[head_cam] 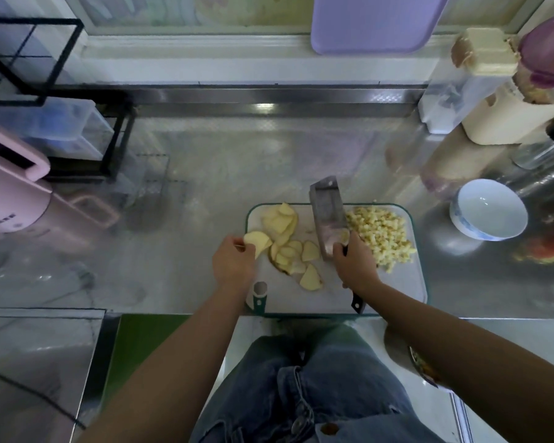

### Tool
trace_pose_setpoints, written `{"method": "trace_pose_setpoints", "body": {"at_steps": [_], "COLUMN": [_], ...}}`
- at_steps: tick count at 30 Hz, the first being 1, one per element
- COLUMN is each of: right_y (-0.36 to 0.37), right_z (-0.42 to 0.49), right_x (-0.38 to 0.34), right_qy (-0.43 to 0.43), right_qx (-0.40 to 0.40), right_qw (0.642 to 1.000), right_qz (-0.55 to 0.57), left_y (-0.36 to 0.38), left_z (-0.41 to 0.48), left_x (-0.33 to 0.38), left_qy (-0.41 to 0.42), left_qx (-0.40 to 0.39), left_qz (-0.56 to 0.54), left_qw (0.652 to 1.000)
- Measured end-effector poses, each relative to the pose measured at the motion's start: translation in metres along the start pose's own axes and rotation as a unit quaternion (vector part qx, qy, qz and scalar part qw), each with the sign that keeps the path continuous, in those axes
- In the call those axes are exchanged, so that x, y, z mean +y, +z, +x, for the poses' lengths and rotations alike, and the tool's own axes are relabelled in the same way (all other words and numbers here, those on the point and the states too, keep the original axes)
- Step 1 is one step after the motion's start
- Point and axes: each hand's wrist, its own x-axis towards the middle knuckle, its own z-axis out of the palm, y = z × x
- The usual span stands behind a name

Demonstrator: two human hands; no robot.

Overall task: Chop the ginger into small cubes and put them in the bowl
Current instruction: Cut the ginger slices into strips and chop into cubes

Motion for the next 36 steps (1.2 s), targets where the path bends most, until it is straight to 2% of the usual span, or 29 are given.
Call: {"method": "trace_pose_setpoints", "body": {"at_steps": [7,12,18,20,25,28,36], "right_y": [-0.004,-0.006,-0.006,-0.009,-0.019,-0.020,-0.014], "right_z": [-0.001,-0.004,-0.006,-0.007,-0.014,-0.025,-0.041], "right_x": [-0.002,-0.005,-0.008,-0.008,-0.001,0.007,0.006], "right_qy": [-0.002,-0.006,-0.023,-0.039,-0.113,-0.111,-0.104], "right_qx": [-0.010,-0.007,0.000,-0.003,0.029,0.035,0.032], "right_qw": [1.000,1.000,0.999,0.998,0.986,0.985,0.982], "right_qz": [-0.018,-0.026,-0.036,-0.048,-0.116,-0.126,-0.151], "left_y": [-0.004,-0.006,-0.008,-0.007,-0.002,0.000,0.003], "left_z": [0.002,0.005,0.011,0.009,0.004,0.003,-0.021], "left_x": [-0.001,0.005,0.009,0.006,-0.001,-0.001,-0.005], "left_qy": [0.110,0.144,0.156,0.167,0.086,0.028,-0.024], "left_qx": [0.007,-0.055,-0.048,-0.054,-0.044,-0.025,0.049], "left_qz": [0.106,0.155,0.154,0.123,0.012,-0.037,-0.107], "left_qw": [0.988,0.976,0.974,0.977,0.995,0.999,0.993]}}
